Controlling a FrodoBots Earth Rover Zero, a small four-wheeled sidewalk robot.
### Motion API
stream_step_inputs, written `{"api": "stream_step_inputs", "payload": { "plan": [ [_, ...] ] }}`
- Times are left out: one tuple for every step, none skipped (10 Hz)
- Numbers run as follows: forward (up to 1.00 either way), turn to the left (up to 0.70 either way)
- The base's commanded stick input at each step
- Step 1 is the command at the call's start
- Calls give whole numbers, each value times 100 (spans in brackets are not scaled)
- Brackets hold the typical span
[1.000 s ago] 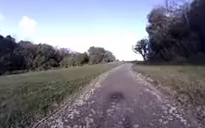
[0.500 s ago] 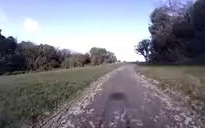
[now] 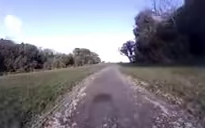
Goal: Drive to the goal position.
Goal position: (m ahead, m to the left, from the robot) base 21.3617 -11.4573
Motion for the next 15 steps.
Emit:
{"api": "stream_step_inputs", "payload": {
  "plan": [
    [50,0],
    [50,0],
    [50,0],
    [50,0],
    [50,0],
    [50,0],
    [50,0],
    [50,0],
    [50,0],
    [50,0],
    [50,0],
    [50,0],
    [50,0],
    [50,0],
    [50,0]
  ]
}}
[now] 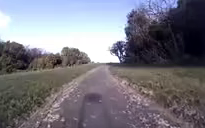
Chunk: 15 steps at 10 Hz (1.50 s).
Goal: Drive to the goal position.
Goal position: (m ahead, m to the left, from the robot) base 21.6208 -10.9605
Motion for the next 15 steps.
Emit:
{"api": "stream_step_inputs", "payload": {
  "plan": [
    [50,0],
    [50,0],
    [50,0],
    [50,0],
    [50,0],
    [50,0],
    [50,0],
    [50,0],
    [50,0],
    [50,0],
    [50,0],
    [50,0],
    [50,0],
    [50,0],
    [50,32]
  ]
}}
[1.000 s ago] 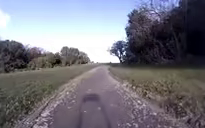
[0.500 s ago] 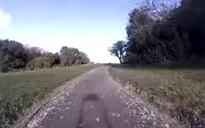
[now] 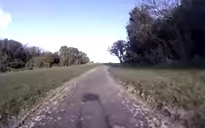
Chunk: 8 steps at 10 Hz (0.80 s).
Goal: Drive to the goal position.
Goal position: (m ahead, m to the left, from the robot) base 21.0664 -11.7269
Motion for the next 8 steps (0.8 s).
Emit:
{"api": "stream_step_inputs", "payload": {
  "plan": [
    [50,35],
    [50,4],
    [50,0],
    [50,0],
    [50,0],
    [50,0],
    [50,0],
    [50,0]
  ]
}}
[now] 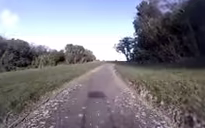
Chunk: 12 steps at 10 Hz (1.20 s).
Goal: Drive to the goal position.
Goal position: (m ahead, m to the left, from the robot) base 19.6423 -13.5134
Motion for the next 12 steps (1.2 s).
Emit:
{"api": "stream_step_inputs", "payload": {
  "plan": [
    [50,0],
    [50,0],
    [50,0],
    [50,0],
    [50,0],
    [50,0],
    [50,0],
    [50,0],
    [50,0],
    [50,0],
    [50,0],
    [50,0]
  ]
}}
